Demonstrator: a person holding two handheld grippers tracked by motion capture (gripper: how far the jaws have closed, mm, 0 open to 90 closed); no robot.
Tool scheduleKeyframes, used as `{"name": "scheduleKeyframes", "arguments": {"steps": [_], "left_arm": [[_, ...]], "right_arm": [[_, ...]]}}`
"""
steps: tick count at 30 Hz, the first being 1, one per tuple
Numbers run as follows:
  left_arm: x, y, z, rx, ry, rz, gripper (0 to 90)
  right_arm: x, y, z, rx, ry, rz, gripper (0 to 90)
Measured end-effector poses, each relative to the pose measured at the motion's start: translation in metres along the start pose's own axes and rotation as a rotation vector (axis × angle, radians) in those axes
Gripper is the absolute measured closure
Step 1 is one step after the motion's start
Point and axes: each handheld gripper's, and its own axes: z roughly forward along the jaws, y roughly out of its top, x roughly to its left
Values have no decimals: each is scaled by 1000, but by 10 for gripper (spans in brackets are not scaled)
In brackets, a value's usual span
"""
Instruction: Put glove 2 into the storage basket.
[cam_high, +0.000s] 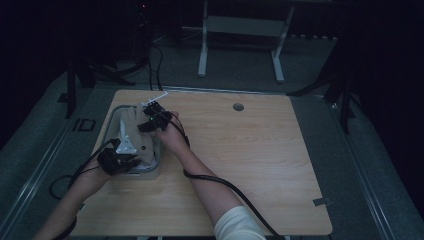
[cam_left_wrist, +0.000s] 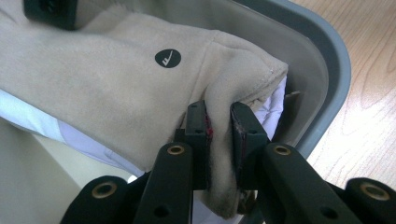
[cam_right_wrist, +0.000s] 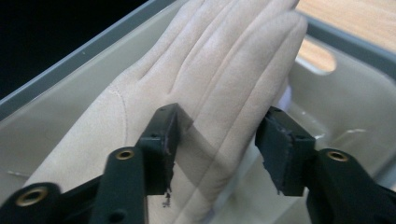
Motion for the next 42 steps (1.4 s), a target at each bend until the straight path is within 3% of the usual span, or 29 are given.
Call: {"name": "scheduleKeyframes", "arguments": {"steps": [5, 9, 11, 13, 14, 16, 22, 27, 30, 36, 42], "left_arm": [[1, 0, -3, -8, -1, -16, 716], [3, 3, -10, -55, -7, -89, 483], [4, 4, -14, -93, 23, -131, 355], [5, 4, -17, -122, 4, -158, 213], [7, 4, -18, -132, -21, -182, 177], [6, 5, -18, -144, -54, -178, 132], [-1, 11, -20, -215, -30, -182, 115], [-8, 21, -19, -280, -76, -187, 116], [-18, 28, -16, -303, -99, -164, 119], [-33, 37, -10, -328, -143, -151, 122], [-52, 46, 1, -342, -189, -108, 129]], "right_arm": [[-5, 1, -14, -33, -5, -1, 374], [-7, 0, -27, -50, 4, -2, 277], [-6, -3, -34, -64, 12, -3, 206], [-4, -10, -40, -76, 30, -33, 164], [-4, -12, -42, -66, 21, -50, 163], [-3, -18, -48, -67, 5, -97, 148], [-5, -28, -68, -90, 18, -104, 153], [-4, -40, -79, -80, 19, -146, 152], [-6, -48, -85, -79, 18, -165, 153], [-12, -65, -92, -51, 20, -182, 152], [-20, -92, -104, -42, 19, -180, 150]]}}
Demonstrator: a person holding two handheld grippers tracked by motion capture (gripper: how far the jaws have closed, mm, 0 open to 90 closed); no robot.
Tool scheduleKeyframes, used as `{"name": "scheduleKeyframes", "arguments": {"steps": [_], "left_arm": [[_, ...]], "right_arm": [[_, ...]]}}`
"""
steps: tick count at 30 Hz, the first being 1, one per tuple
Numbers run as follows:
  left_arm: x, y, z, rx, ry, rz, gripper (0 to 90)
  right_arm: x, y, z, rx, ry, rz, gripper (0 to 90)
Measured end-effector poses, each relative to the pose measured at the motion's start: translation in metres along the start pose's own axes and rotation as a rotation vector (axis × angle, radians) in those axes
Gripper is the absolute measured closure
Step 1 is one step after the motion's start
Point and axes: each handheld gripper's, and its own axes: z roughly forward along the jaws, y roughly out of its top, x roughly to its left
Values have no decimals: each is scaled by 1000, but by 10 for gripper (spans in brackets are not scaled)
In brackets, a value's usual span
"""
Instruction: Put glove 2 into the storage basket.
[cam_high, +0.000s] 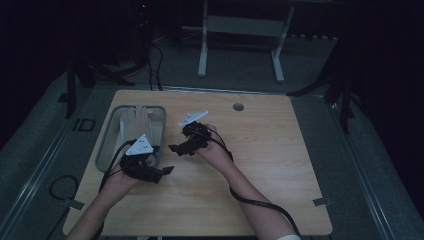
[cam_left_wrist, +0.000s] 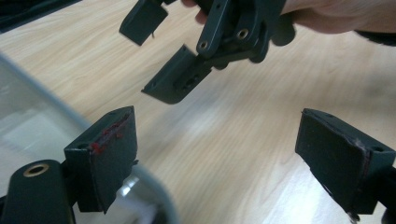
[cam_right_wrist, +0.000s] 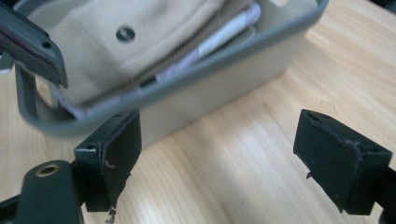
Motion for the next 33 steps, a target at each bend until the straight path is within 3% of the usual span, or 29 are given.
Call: {"name": "scheduleKeyframes", "arguments": {"steps": [2, 7, 18, 21, 30, 33], "left_arm": [[-3, -1, 4, 12, -36, 13, 125], [-12, -10, 13, -2, -84, -10, 101], [-29, -18, 35, 14, -134, 24, 98], [-33, -21, 45, 21, -165, 22, 98], [-42, -28, 65, 33, -188, 33, 98], [-45, -30, 72, 30, -194, 55, 99]], "right_arm": [[-2, -8, -3, 4, -4, 2, 150], [-3, -26, -11, 11, 1, 0, 149], [-8, -60, -19, 12, 3, 11, 143], [-10, -71, -21, 9, 7, 15, 144], [-15, -96, -29, -3, 0, 13, 144], [-16, -102, -32, -11, -3, 13, 143]]}}
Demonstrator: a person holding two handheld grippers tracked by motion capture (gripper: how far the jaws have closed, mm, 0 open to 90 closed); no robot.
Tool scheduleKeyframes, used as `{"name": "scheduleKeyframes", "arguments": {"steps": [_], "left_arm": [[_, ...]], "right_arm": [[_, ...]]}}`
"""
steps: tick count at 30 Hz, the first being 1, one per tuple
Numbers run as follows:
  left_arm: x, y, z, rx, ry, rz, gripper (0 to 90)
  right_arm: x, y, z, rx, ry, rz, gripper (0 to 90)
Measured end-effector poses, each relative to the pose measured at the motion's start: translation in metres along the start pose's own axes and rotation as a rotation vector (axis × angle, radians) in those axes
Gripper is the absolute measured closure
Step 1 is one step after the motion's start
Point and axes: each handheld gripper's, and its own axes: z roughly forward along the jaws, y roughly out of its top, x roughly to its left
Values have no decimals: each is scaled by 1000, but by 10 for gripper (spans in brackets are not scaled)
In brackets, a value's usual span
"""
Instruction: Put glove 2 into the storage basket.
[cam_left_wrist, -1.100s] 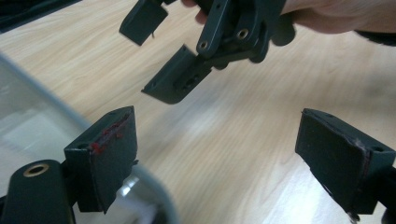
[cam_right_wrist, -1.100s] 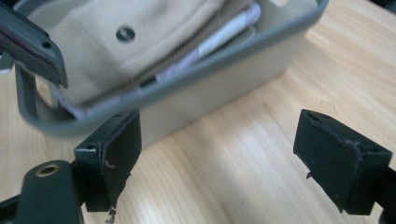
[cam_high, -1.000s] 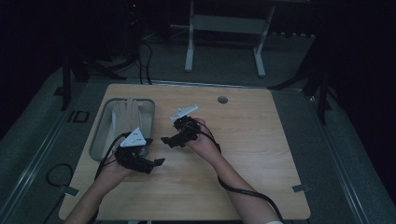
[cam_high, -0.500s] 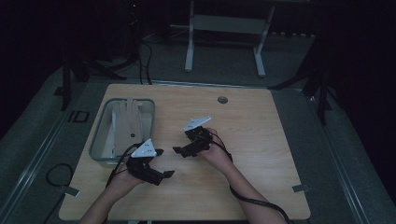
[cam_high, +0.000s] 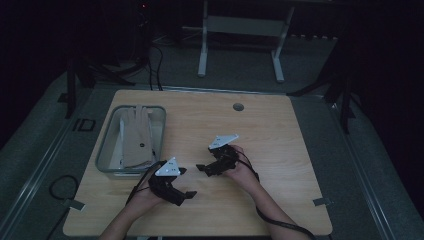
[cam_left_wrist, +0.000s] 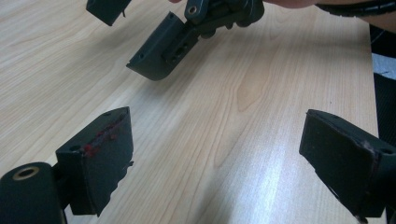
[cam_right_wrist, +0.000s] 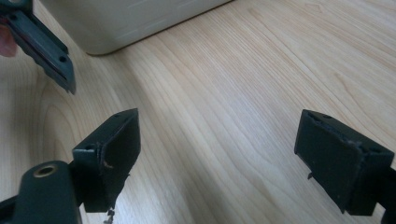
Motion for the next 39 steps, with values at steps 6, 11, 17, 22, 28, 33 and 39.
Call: {"name": "scheduleKeyframes", "arguments": {"steps": [6, 11, 17, 22, 28, 33, 39], "left_arm": [[-3, -3, 13, 14, -18, 28, 100], [-5, -6, 22, 25, -32, 38, 100], [-4, -10, 29, 40, -34, 43, 100], [-5, -9, 29, 38, -59, 55, 102], [-5, -9, 27, 22, -64, 61, 102], [-5, -10, 28, 22, -56, 63, 103], [-4, -11, 26, 5, -48, 55, 102]], "right_arm": [[1, -12, -6, -7, -13, -2, 138], [1, -24, -10, -17, -15, 6, 138], [0, -40, -17, -16, -24, -10, 135], [-2, -50, -21, -12, -35, -14, 135], [-4, -59, -27, -27, -69, -18, 136], [-7, -64, -30, -29, -79, -13, 136], [-8, -64, -30, -28, -86, -10, 136]]}}
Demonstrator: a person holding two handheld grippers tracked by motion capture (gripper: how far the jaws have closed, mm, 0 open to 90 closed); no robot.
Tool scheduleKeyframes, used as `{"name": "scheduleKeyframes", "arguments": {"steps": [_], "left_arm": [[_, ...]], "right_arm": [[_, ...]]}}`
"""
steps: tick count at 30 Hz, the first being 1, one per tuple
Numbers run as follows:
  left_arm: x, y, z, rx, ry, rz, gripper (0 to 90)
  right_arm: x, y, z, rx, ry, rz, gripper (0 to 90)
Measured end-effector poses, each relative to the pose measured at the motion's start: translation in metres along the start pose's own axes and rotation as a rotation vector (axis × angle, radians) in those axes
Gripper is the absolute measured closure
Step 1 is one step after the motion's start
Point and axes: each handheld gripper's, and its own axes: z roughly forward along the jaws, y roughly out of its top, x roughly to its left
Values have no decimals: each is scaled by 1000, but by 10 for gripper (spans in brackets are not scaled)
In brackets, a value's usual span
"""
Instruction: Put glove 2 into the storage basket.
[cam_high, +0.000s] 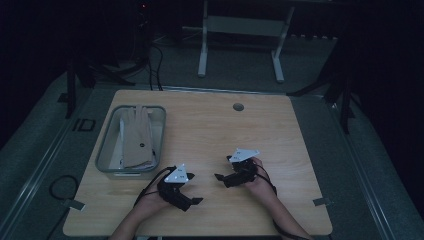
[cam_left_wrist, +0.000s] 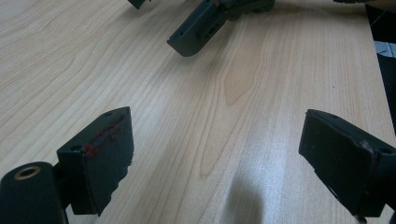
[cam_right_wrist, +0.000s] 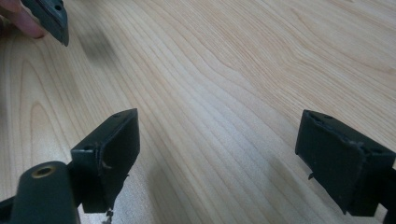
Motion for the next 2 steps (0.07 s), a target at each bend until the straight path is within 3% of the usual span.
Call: {"name": "scheduleKeyframes", "arguments": {"steps": [2], "left_arm": [[0, 0, 0, -1, 2, -2, 102]], "right_arm": [[0, 0, 0, 1, -5, -2, 136]]}}
